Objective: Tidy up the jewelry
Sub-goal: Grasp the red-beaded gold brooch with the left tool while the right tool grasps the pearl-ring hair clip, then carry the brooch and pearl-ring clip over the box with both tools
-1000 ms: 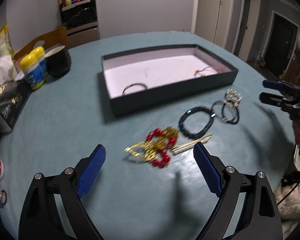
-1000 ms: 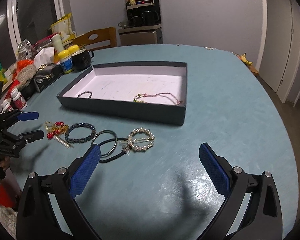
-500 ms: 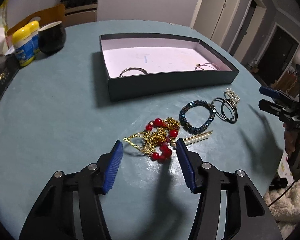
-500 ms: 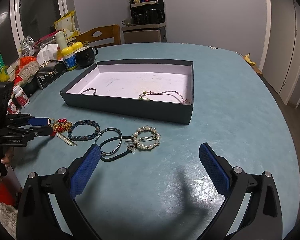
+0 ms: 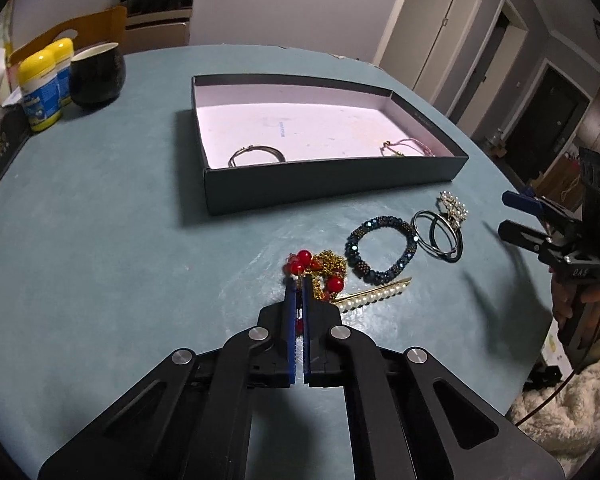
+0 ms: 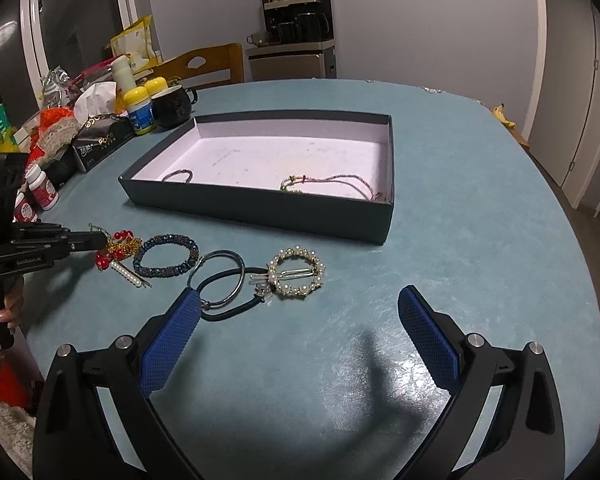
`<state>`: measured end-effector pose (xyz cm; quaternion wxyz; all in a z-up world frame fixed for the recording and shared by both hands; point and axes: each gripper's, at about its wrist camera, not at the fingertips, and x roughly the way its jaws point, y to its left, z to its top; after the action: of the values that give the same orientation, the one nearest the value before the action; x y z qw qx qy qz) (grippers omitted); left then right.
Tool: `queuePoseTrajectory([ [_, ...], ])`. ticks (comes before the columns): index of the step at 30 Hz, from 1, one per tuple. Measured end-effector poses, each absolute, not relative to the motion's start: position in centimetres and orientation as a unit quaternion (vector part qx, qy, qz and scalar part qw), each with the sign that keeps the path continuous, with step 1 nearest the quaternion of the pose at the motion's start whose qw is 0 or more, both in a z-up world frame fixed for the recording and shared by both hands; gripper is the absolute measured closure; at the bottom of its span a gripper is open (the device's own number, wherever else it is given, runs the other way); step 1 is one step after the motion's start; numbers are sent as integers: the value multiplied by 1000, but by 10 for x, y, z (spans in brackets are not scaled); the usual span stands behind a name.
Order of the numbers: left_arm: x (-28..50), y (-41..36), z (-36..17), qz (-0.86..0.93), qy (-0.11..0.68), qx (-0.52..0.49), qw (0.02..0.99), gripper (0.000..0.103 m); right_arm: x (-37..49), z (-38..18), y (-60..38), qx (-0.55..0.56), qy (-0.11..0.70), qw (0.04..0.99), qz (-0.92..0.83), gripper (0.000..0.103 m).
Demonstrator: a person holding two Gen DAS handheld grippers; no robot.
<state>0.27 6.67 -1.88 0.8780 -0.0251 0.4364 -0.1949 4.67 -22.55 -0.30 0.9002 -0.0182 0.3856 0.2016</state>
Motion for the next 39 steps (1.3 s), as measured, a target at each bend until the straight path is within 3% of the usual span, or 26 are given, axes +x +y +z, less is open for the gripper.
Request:
queuePoseTrajectory([
  [2,0,66,-13,-194,425,-20,884,101,47,-5,-224,-23,386,900,203,8],
  [8,-6,64,26,-201,376,-14,905,101,59,-13,-220,-22,399,893,206,38],
  [15,-16,58,60,-205,329,8,922,101,74,-19,-217,-3,419,884,209,58],
  [24,-13,48,54,-214,337,15,917,101,81,-24,-213,-10,433,878,203,59],
  [26,-12,47,52,-215,340,17,915,101,82,-24,-213,-10,433,878,205,66],
  [39,-10,48,50,-214,344,16,914,101,77,-6,-217,-10,406,890,209,66],
])
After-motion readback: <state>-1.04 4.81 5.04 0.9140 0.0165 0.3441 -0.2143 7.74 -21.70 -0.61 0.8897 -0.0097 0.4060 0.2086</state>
